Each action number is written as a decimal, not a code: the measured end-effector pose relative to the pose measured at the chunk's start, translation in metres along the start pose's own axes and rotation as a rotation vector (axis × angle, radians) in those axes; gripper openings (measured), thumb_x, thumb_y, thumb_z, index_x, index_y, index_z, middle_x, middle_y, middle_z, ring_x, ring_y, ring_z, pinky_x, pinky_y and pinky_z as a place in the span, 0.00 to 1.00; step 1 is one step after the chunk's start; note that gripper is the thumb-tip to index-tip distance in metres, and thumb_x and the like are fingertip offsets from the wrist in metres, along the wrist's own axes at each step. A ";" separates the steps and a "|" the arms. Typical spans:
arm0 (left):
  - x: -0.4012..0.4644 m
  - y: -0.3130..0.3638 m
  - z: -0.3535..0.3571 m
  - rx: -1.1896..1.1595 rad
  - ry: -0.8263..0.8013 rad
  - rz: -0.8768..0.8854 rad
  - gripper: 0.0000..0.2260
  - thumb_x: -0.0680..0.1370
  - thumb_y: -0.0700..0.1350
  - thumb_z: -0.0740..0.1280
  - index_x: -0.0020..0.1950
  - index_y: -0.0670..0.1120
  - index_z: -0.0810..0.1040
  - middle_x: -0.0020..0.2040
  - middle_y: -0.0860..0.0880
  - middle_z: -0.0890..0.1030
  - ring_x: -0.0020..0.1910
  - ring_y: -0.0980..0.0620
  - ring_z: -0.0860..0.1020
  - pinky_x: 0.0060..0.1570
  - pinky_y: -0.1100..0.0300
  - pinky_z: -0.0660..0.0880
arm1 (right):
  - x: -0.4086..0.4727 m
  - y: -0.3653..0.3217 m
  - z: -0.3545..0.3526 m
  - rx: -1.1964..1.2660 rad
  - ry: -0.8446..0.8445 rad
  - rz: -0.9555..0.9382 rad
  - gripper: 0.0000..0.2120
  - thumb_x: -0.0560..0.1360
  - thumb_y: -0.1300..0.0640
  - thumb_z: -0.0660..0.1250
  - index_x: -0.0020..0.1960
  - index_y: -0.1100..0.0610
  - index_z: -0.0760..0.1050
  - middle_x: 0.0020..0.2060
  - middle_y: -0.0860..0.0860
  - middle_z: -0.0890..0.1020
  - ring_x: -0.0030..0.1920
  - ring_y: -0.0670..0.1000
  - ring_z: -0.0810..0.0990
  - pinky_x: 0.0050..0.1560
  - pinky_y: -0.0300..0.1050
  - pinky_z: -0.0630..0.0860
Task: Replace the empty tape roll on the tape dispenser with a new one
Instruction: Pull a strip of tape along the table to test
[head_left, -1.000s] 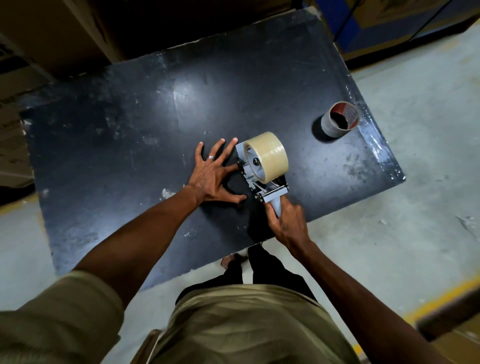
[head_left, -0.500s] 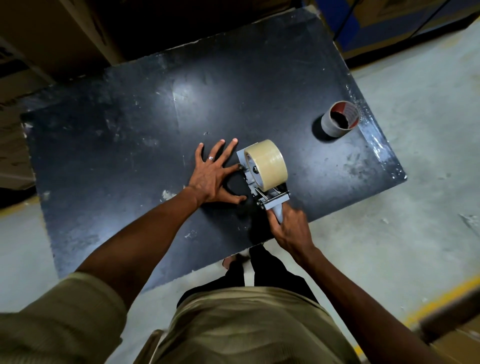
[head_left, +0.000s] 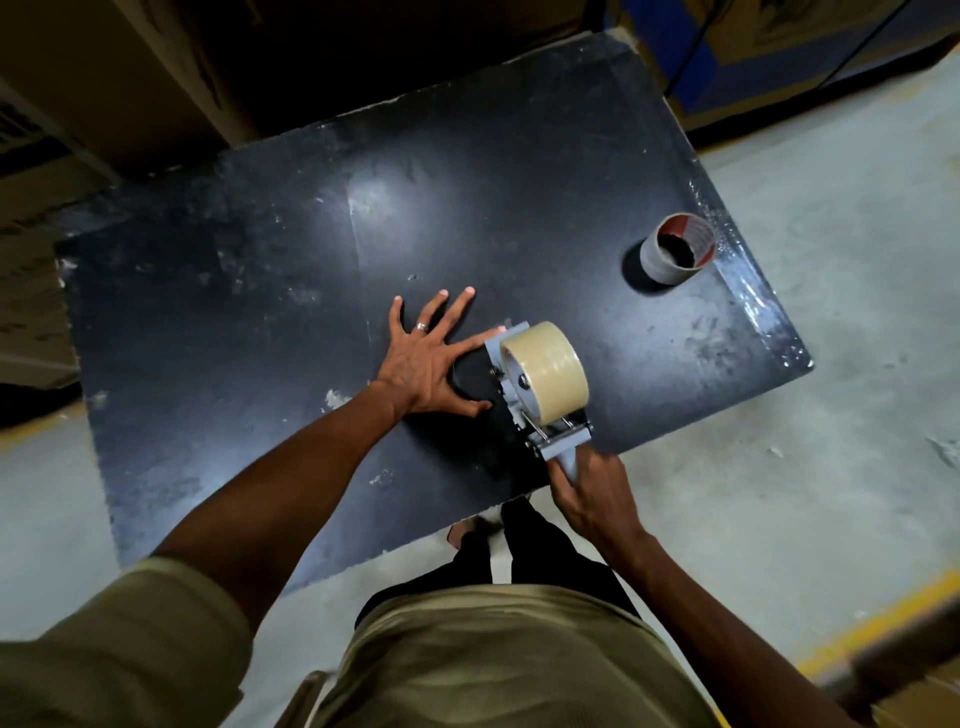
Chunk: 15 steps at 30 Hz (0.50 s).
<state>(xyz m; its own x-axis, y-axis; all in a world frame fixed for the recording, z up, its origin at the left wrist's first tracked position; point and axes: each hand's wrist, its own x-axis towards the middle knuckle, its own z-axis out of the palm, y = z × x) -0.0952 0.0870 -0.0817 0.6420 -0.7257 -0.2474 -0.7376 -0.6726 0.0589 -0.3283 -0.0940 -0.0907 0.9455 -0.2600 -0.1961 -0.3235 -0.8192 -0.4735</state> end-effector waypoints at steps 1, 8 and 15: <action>0.000 0.000 0.000 -0.011 0.005 0.007 0.49 0.59 0.84 0.54 0.76 0.71 0.44 0.81 0.51 0.38 0.80 0.40 0.45 0.67 0.24 0.44 | -0.007 0.002 -0.002 0.010 0.002 0.001 0.20 0.77 0.44 0.57 0.40 0.59 0.77 0.33 0.56 0.80 0.32 0.55 0.80 0.34 0.39 0.63; 0.004 0.004 -0.009 -0.044 -0.085 0.007 0.53 0.55 0.83 0.59 0.75 0.72 0.38 0.81 0.48 0.36 0.79 0.34 0.45 0.65 0.21 0.42 | -0.025 0.004 -0.005 0.025 0.047 -0.076 0.17 0.73 0.52 0.64 0.28 0.54 0.65 0.21 0.54 0.72 0.21 0.54 0.74 0.30 0.37 0.58; -0.011 0.035 0.008 0.044 -0.039 0.227 0.55 0.57 0.82 0.58 0.79 0.62 0.48 0.81 0.45 0.37 0.79 0.37 0.43 0.70 0.27 0.45 | -0.026 0.003 -0.006 0.018 0.067 -0.099 0.18 0.74 0.52 0.64 0.28 0.57 0.69 0.22 0.55 0.75 0.22 0.56 0.76 0.30 0.36 0.59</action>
<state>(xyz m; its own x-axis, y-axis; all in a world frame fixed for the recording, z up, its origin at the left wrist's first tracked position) -0.1299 0.0721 -0.0843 0.4506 -0.8510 -0.2697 -0.8712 -0.4852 0.0753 -0.3533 -0.0932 -0.0819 0.9730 -0.2127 -0.0901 -0.2287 -0.8333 -0.5033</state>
